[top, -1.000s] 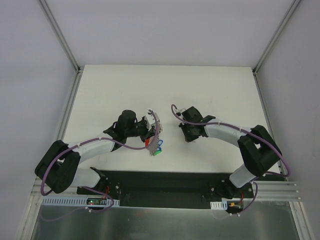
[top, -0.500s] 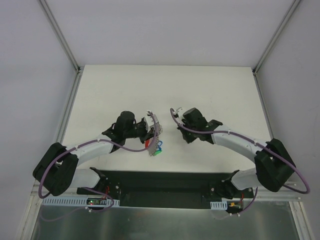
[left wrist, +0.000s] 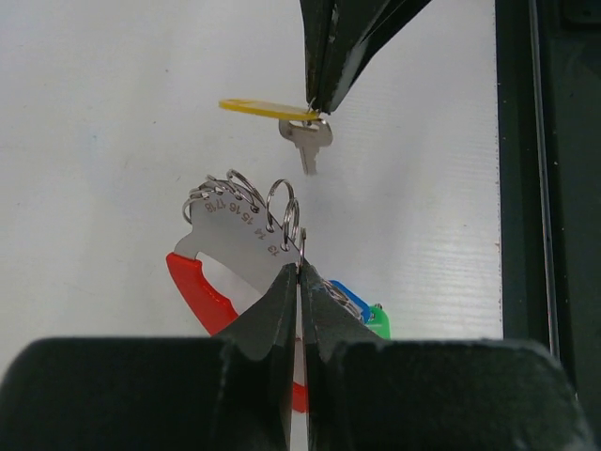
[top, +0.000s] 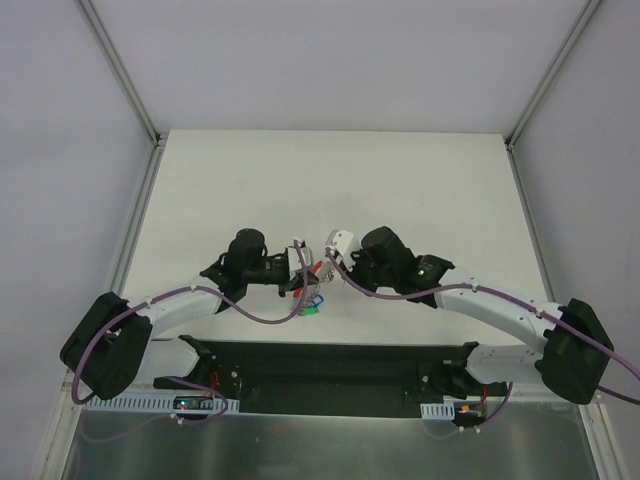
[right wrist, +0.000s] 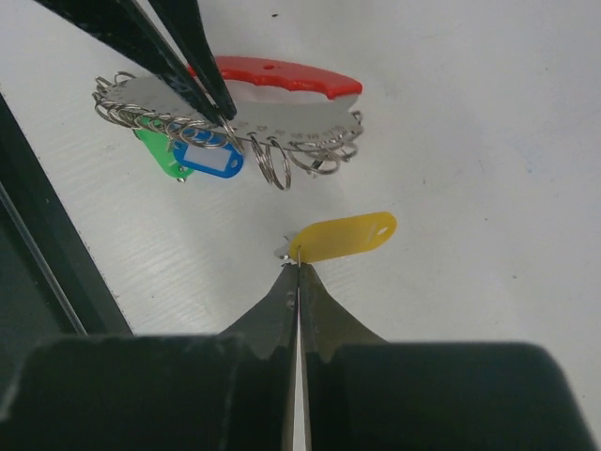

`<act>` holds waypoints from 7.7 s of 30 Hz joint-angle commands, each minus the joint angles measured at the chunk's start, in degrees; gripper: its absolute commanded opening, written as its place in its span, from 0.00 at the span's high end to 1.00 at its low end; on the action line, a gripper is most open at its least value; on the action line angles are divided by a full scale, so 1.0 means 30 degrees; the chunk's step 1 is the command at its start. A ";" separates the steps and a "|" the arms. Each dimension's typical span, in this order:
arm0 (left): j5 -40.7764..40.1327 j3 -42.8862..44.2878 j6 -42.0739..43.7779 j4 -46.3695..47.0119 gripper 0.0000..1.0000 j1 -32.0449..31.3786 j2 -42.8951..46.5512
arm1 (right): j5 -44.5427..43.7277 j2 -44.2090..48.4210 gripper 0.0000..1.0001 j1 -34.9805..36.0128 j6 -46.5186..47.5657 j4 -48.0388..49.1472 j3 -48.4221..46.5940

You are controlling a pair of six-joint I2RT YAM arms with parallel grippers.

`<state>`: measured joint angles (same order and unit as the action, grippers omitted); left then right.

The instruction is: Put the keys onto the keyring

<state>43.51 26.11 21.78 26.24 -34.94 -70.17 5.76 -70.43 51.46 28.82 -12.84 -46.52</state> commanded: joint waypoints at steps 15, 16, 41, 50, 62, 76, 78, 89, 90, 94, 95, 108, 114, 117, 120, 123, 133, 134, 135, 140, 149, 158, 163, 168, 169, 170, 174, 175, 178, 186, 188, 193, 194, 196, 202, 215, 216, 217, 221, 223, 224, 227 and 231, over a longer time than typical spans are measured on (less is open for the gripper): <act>0.2842 0.1199 -0.0169 0.1360 1.00 -0.0658 -0.2068 | 0.0774 -0.1803 0.99 0.1244 0.0531 0.2668 0.0507; 0.2842 0.1200 -0.0228 0.1448 1.00 -0.0659 -0.2126 | 0.0892 -0.1892 0.99 0.1273 0.0473 0.2756 0.0537; -0.2402 0.0819 -0.1577 0.1976 1.00 -0.0659 -0.1776 | -0.6768 -0.0397 0.99 -0.3473 -0.5178 -0.8193 -0.3649; -0.2373 0.0673 -0.1694 0.1977 1.00 -0.0659 -0.1308 | -0.2512 0.2119 0.99 -0.2886 -0.3660 -0.6149 -0.2363; -0.2928 0.0146 -0.1460 0.1889 1.00 -0.0659 -0.0077 | -0.3184 -0.0814 0.99 -0.3327 -0.5357 -0.9084 -0.3156; -0.4275 -0.0001 -0.1606 0.1800 1.00 -0.0659 0.0274 | 0.8292 -0.1248 0.99 -0.4817 -0.7873 -0.0363 -0.0143; -0.4394 -0.0089 -0.1518 0.1713 1.00 -0.0659 0.0450 | 1.0848 -0.1861 0.99 -0.5286 -0.8897 0.2923 0.1120; -0.4717 -0.0148 -0.1313 0.1449 1.00 -0.0659 0.0803 | 1.3141 -0.6784 0.99 -0.7543 -0.9901 0.4490 0.1884; -0.4775 -0.0148 -0.1313 0.1391 1.00 -0.0659 0.0832 | 1.2240 -0.6815 0.99 -0.7661 -0.9725 0.3818 0.1884; -0.4864 -0.0061 -0.1254 0.1332 1.00 -0.0659 0.0715 | 0.8343 -0.6728 0.99 -0.7720 -0.8261 0.0508 0.1242; -0.4892 -0.0060 -0.1254 0.1332 1.00 -0.0659 0.0657 | 0.7522 -0.6466 0.99 -0.7691 -0.8055 -0.0659 0.1153; -0.5039 0.0028 -0.1284 0.1098 1.00 -0.0659 0.0655 | -0.0833 -0.4209 0.99 -0.3564 -0.6181 -0.6468 -0.2359; -0.4836 -0.0089 -0.1166 0.1068 1.00 -0.0659 0.0949 | -0.3587 -0.2364 0.99 -0.2273 -0.4219 -0.7292 -0.2832; -0.4310 -0.0089 -0.1050 0.1097 1.00 -0.0659 0.1036 | -0.3737 -0.1281 0.99 -0.1628 -0.2959 -0.6299 -0.2306; -0.3810 -0.0177 -0.0991 0.1243 1.00 -0.0659 0.1153 | -0.3299 -0.0138 0.99 -0.1071 -0.1731 -0.4689 -0.1545; -0.3166 -0.0352 -0.0845 0.1390 1.00 -0.0659 0.1446 | -0.2333 0.0946 0.99 -0.0807 -0.0647 -0.2814 -0.0579; -0.1672 -0.0470 -0.0347 0.1098 1.00 -0.0688 0.2326 | 0.1388 0.2209 0.99 -0.0456 0.1173 0.0265 0.0215; -0.1380 -0.0441 -0.0259 0.1039 1.00 -0.0688 0.2442 | 0.1681 0.2150 0.99 -0.0281 0.1262 0.0325 0.0157; -0.1232 -0.0441 -0.0200 0.0923 1.00 -0.0688 0.2443 | 0.1771 0.2092 0.99 -0.0192 0.1379 0.0470 0.0098; -0.0207 -0.0412 0.0385 0.0745 1.00 -0.0688 0.2210 | 0.2180 0.1566 0.99 0.0364 0.2023 0.1086 -0.0020; 0.2020 0.0057 0.0914 0.0949 1.00 -0.0688 0.0688 | 0.2592 0.0597 0.99 0.0717 0.2201 0.1789 0.0066; 0.2724 -0.0001 0.0592 0.1946 1.00 -0.0717 0.0334 | 0.4317 0.0363 0.99 0.0717 0.1645 0.3048 0.0799; 0.2900 -0.0118 0.0182 0.2589 1.00 -0.0717 0.0275 | 0.4466 0.0070 0.99 0.0717 0.1527 0.3138 0.0859; 0.2959 -0.0265 -0.0170 0.3089 1.00 -0.0717 0.0217 | 0.4409 0.0070 0.99 0.0746 0.1468 0.3225 0.1035; 0.3046 -0.0265 -0.0257 0.3148 1.00 -0.0717 0.0246 | 0.4350 0.0041 0.99 0.0717 0.1410 0.3255 0.1035; 0.3018 -0.0265 -0.0287 0.3177 1.00 -0.0717 0.0246 | 0.4176 0.0070 0.99 0.0746 0.1381 0.3197 0.1035; 0.2258 -0.0440 -0.0229 0.3177 1.00 -0.0717 0.0393 | 0.2390 0.1323 0.99 0.0746 0.1175 0.3225 0.1355; 0.2053 -0.0470 -0.0200 0.3090 1.00 -0.0717 0.0422 | 0.2155 0.1765 0.99 0.0746 0.1146 0.3197 0.1473; 0.1466 -0.0412 -0.0200 0.2885 1.00 -0.0717 0.0393 | 0.2967 0.3139 0.99 0.0746 0.1088 0.3167 0.1708; 0.0850 -0.0265 -0.0579 0.2884 1.00 -0.0717 0.0217 | 0.5636 0.3060 0.99 0.0717 0.0824 0.3227 0.1651; 0.0733 -0.0236 -0.0610 0.2855 1.00 -0.0688 0.0217 | 0.6690 0.2299 0.99 0.0746 0.0736 0.3167 0.1329; 0.0849 -0.0207 -0.0786 0.2855 1.00 -0.0717 0.0217 | 0.6520 0.0950 0.99 0.0717 0.0443 0.3577 0.1210; 0.0907 -0.0207 -0.0786 0.2855 1.00 -0.0717 0.0217 | 0.6373 0.0630 0.99 0.0717 0.0385 0.3664 0.1211; 0.1199 -0.0178 -0.0786 0.2855 1.00 -0.0717 0.0275 | 0.5586 0.0394 0.99 0.0717 0.0238 0.3870 0.1211; 0.1903 -0.0177 -0.0668 0.2738 1.00 -0.0717 0.0305 | 0.2075 0.0391 0.99 0.0337 -0.0521 0.4104 0.1415; 0.1437 -0.0089 -0.0551 0.2445 1.00 -0.0717 0.0246 | 0.3263 0.1300 0.99 -0.0426 -0.0615 0.4603 0.2031; 0.1348 -0.0060 -0.0551 0.2416 1.00 -0.0717 0.0275 | 0.3846 0.1387 0.99 -0.0426 -0.0525 0.4574 0.2031; 0.1261 -0.0031 -0.0551 0.2387 1.00 -0.0717 0.0246 | 0.4026 0.1475 0.99 -0.0426 -0.0466 0.4573 0.2089; 0.1288 0.0027 -0.0493 0.2270 1.00 -0.0717 0.0042 | 0.4759 0.1535 0.99 -0.0426 -0.0115 0.4457 0.2090; 0.1435 0.0144 -0.0435 0.2153 1.00 -0.0717 -0.0076 | 0.4964 0.1447 0.99 -0.0426 0.0090 0.4368 0.2032; 0.1522 0.0174 -0.0347 0.2036 1.00 -0.0717 -0.0221 | 0.5168 0.1418 0.99 -0.0426 0.0149 0.4368 0.1973; 0.1991 0.0291 -0.0317 0.2005 1.00 -0.0717 -0.0398 | 0.5462 0.1300 0.99 -0.0426 0.0325 0.4368 0.1943; 0.2139 0.0379 -0.0288 0.2005 1.00 -0.0688 -0.0457 | 0.5317 0.0950 0.99 -0.0396 0.0589 0.3666 0.1797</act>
<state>46.59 24.93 20.12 30.59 -36.77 -71.61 19.68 -67.20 50.09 28.80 -1.30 -40.42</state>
